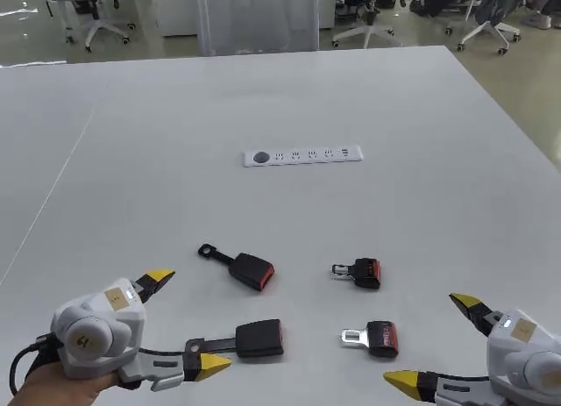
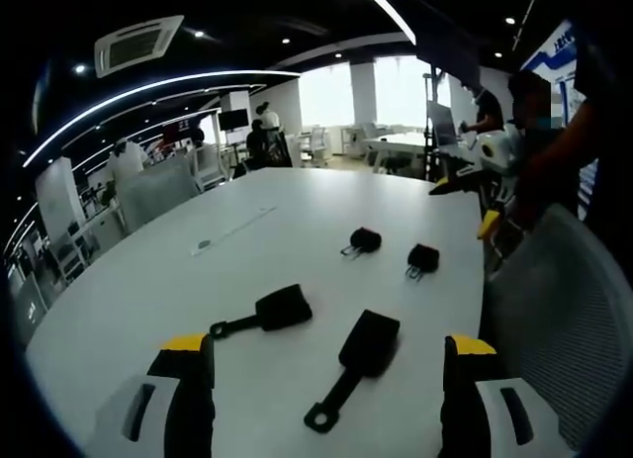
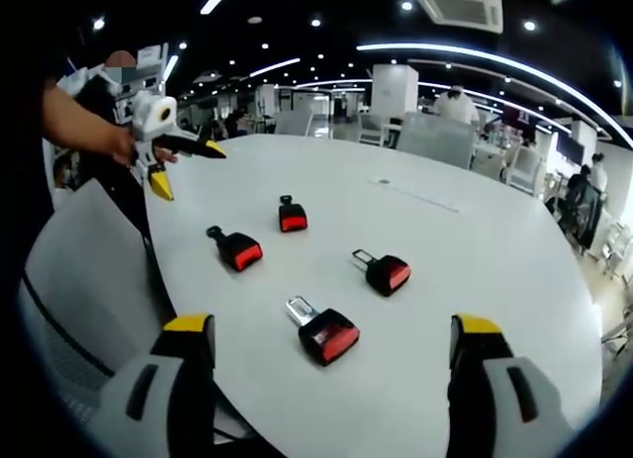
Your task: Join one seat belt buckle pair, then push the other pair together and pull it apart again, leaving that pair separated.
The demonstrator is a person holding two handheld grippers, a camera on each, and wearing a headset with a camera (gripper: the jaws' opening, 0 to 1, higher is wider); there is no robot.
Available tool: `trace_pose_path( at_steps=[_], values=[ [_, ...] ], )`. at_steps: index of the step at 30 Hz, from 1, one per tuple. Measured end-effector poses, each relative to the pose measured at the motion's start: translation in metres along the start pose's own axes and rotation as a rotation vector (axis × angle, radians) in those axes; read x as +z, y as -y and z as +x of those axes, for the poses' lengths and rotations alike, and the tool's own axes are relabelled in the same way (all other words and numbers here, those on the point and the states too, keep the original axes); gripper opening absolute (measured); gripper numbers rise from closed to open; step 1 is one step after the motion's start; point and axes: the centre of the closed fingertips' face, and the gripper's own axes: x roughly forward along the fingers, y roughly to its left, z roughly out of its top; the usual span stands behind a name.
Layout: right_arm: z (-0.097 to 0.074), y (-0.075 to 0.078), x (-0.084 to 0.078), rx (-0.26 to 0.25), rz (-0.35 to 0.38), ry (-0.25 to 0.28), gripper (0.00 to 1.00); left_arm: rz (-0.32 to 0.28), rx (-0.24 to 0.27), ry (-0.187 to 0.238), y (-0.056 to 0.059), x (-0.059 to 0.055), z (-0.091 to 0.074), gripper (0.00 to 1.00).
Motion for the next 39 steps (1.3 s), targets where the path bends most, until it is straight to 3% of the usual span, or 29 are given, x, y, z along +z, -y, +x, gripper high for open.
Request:
trace_pose_path(
  at_steps=[12,21,39],
  values=[
    [-0.002,-0.006,-0.002,0.015,-0.006,0.005,1.00,0.003,-0.005,-0.007,0.004,-0.001,-0.001,0.99],
    [-0.001,-0.008,-0.012,0.017,0.005,-0.001,1.00,-0.003,-0.004,-0.006,0.007,-0.001,0.001,0.98],
    [0.004,-0.014,-0.031,0.063,0.002,-0.023,1.00,0.027,-0.051,-0.071,0.024,-0.014,0.015,0.98]
  ],
)
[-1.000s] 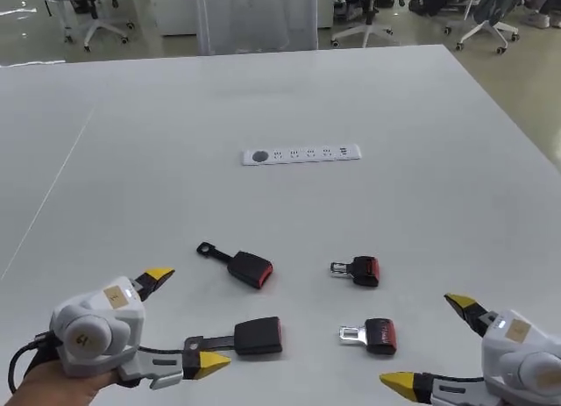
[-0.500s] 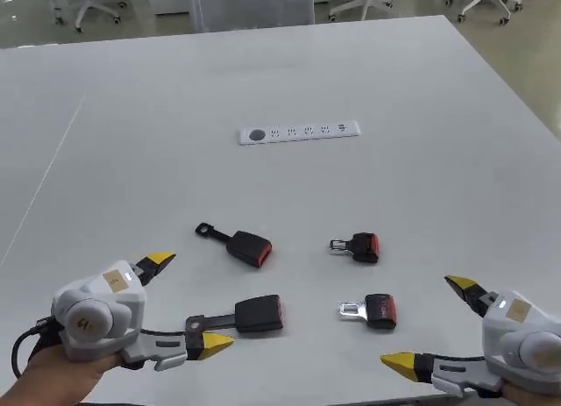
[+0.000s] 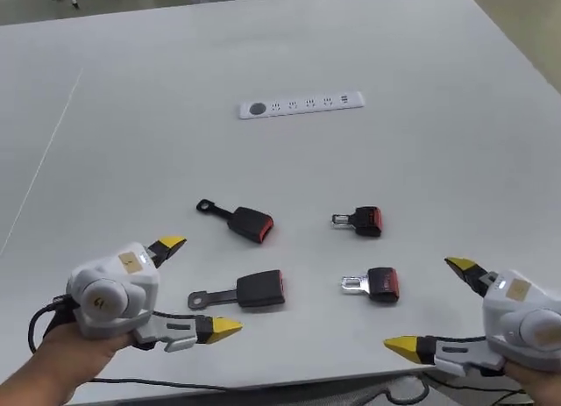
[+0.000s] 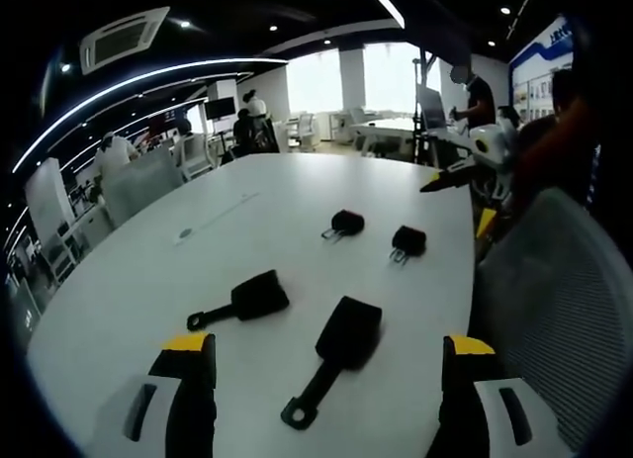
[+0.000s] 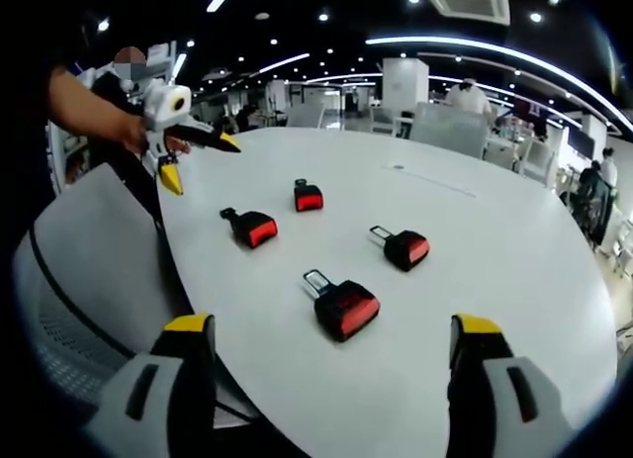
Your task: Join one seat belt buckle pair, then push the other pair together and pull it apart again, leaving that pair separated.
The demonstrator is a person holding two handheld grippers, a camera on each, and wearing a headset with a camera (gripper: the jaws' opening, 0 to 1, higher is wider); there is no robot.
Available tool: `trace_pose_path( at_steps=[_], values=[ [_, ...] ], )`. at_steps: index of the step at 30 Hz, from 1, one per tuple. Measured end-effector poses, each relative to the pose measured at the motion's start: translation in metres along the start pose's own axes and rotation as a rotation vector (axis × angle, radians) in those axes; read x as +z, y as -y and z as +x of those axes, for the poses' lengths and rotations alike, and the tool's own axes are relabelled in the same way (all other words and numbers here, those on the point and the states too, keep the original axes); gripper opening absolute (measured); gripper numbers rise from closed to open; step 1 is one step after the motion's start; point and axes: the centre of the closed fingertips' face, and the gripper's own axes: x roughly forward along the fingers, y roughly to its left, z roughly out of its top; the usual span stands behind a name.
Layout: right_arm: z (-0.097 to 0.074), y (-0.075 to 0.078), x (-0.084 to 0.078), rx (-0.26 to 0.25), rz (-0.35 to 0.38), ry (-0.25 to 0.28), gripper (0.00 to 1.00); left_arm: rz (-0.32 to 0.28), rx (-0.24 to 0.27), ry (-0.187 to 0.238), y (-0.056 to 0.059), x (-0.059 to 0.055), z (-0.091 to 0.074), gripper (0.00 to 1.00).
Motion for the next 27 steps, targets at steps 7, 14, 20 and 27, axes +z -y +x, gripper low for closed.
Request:
trace_pose_path(
  at_steps=[7,14,20,27],
  values=[
    [0.004,0.000,-0.006,0.023,-0.005,-0.013,0.99,0.017,-0.017,-0.024,0.002,-0.006,0.004,0.97],
    [0.008,-0.001,-0.010,0.051,-0.019,-0.028,0.99,0.036,-0.041,-0.049,0.004,-0.014,0.012,0.95],
    [0.016,-0.002,-0.016,0.083,-0.037,-0.054,0.96,0.066,-0.079,-0.077,0.007,-0.018,0.022,0.93],
    [0.029,0.003,-0.019,0.119,-0.060,-0.076,0.93,0.099,-0.127,-0.123,0.008,-0.025,0.035,0.90]
  ],
)
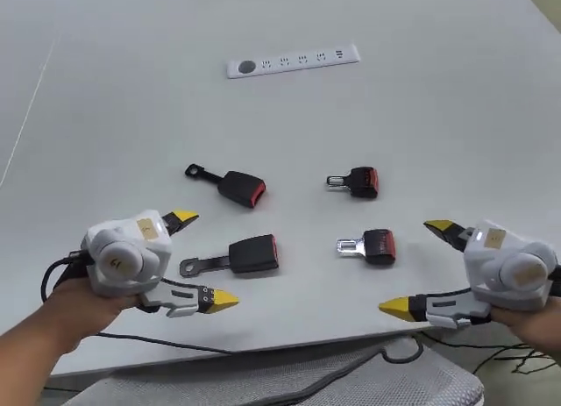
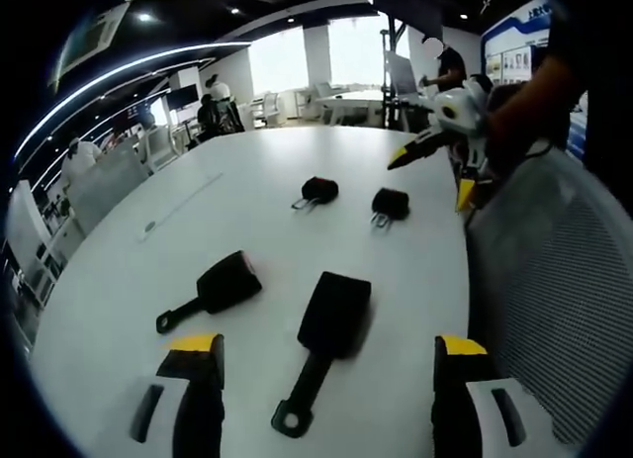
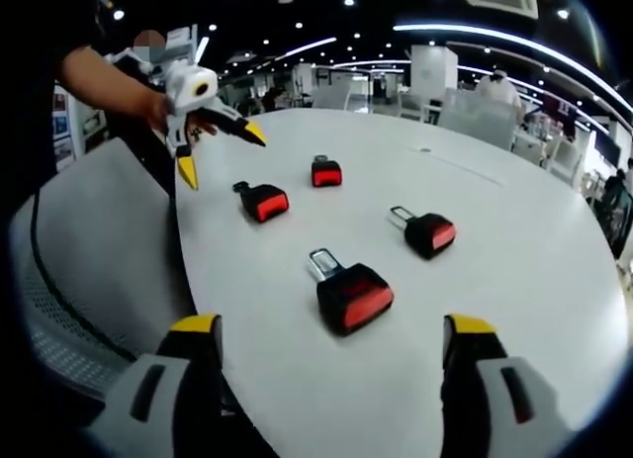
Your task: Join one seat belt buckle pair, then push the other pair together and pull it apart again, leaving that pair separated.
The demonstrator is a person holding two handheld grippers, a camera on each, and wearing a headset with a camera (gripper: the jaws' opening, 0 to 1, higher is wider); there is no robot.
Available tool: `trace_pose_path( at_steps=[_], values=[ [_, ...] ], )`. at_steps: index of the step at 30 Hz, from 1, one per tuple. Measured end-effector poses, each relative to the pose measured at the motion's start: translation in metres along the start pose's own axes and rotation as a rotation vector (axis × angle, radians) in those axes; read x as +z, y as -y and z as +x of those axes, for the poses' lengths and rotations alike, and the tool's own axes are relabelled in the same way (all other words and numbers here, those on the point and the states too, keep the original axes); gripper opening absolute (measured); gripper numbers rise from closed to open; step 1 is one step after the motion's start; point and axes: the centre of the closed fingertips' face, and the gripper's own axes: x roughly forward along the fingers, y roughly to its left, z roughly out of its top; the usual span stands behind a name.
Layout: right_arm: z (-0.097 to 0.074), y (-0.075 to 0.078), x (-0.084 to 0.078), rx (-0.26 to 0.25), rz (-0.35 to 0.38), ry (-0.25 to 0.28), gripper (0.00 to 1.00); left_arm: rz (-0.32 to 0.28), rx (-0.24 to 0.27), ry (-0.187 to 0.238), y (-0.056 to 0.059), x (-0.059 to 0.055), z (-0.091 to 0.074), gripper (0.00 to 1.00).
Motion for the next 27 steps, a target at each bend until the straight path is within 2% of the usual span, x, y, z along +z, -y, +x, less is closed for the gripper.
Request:
trace_pose_path(
  at_steps=[4,8,12,14,15,16,18,20,23,24,25,27],
  values=[
    [0.007,0.005,0.001,0.029,-0.023,-0.017,0.91,0.043,-0.032,-0.028,0.002,-0.003,0.009,0.87],
    [0.015,0.009,-0.002,0.073,-0.074,-0.066,0.87,0.054,-0.058,-0.048,0.002,-0.003,0.019,0.84],
    [0.024,0.011,0.005,0.109,-0.092,-0.068,0.84,0.067,-0.085,-0.066,0.004,-0.007,0.028,0.82],
    [0.030,0.014,0.003,0.122,-0.102,-0.076,0.83,0.051,-0.112,-0.060,0.007,-0.009,0.033,0.81],
    [0.032,0.014,0.003,0.129,-0.106,-0.082,0.81,0.039,-0.121,-0.069,0.008,-0.011,0.036,0.81],
    [0.034,0.013,0.002,0.140,-0.098,-0.089,0.79,0.050,-0.123,-0.088,0.007,-0.015,0.040,0.81],
    [0.036,0.014,0.001,0.155,-0.103,-0.102,0.77,0.073,-0.132,-0.097,0.008,-0.017,0.045,0.80],
    [0.039,0.013,0.001,0.171,-0.118,-0.110,0.76,0.070,-0.142,-0.109,0.008,-0.019,0.049,0.78],
    [0.041,0.010,-0.006,0.199,-0.142,-0.151,0.72,0.042,-0.144,-0.135,0.005,-0.026,0.057,0.74],
    [0.038,0.008,-0.009,0.207,-0.135,-0.168,0.71,0.051,-0.155,-0.137,0.008,-0.027,0.059,0.73],
    [0.039,0.010,-0.005,0.204,-0.149,-0.150,0.70,0.057,-0.153,-0.139,0.008,-0.027,0.060,0.74],
    [0.040,0.010,-0.003,0.211,-0.147,-0.150,0.69,0.053,-0.150,-0.117,0.003,-0.021,0.061,0.72]
  ],
)
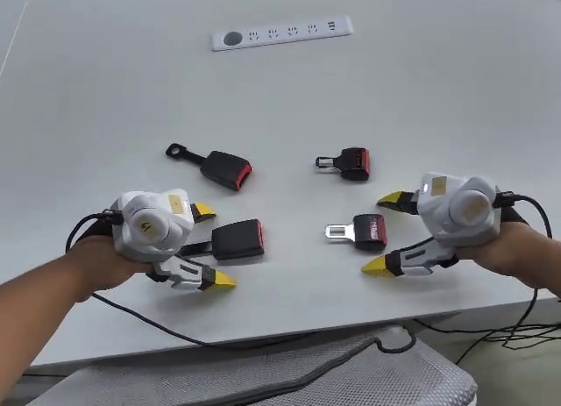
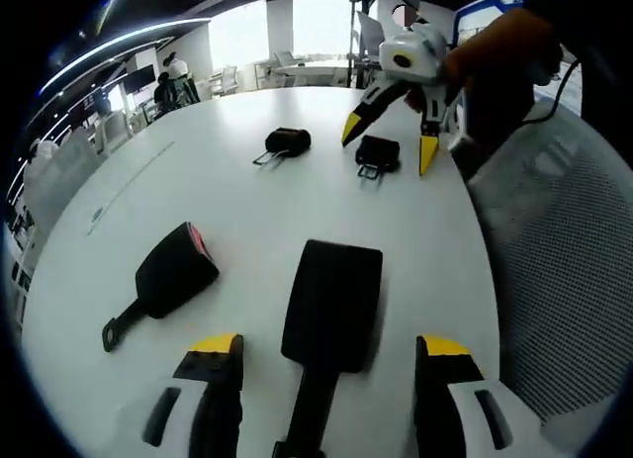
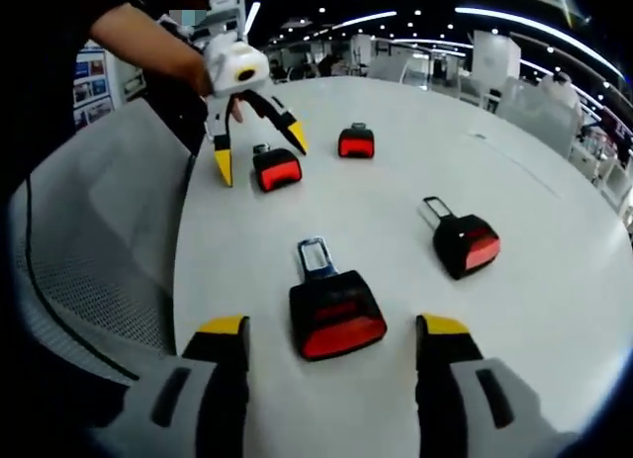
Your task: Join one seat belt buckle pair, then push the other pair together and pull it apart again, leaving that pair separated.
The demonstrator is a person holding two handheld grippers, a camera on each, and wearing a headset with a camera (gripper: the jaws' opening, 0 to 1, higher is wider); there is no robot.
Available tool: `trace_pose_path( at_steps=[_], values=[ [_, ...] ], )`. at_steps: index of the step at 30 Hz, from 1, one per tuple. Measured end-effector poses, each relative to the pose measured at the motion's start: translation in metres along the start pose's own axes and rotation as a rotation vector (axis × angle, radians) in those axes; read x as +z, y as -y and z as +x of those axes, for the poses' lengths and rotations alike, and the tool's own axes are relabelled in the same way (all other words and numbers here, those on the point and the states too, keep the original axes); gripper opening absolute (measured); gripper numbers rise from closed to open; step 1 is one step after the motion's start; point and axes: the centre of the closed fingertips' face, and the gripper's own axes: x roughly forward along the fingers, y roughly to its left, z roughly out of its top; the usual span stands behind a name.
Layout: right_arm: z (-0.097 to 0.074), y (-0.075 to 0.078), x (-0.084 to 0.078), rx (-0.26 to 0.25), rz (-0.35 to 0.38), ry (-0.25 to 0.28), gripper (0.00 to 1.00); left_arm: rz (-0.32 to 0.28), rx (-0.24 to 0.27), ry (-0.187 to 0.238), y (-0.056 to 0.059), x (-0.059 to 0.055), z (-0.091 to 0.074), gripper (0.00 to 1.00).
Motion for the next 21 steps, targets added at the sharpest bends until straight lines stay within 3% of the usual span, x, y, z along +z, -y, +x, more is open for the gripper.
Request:
trace_pose_path(
  at_steps=[2,9,13,17,20,21],
  values=[
    [0.000,0.000,-0.001,0.006,-0.022,-0.005,0.66,-0.006,0.002,-0.002,-0.005,0.002,0.001,0.69],
    [0.001,0.002,-0.004,0.037,-0.054,-0.029,0.58,0.041,-0.031,-0.025,-0.001,0.002,0.000,0.64],
    [0.005,0.000,-0.001,0.052,-0.084,-0.033,0.52,0.073,-0.054,-0.038,0.003,0.004,-0.001,0.51],
    [0.007,0.002,0.000,0.063,-0.088,-0.029,0.51,0.082,-0.061,-0.049,0.001,0.004,0.000,0.45],
    [0.008,0.011,0.000,0.042,-0.124,-0.039,0.41,0.091,-0.068,-0.058,-0.002,0.005,-0.001,0.41],
    [0.008,0.009,-0.002,0.060,-0.099,-0.048,0.37,0.110,-0.079,-0.061,-0.001,0.005,0.000,0.40]
  ],
)
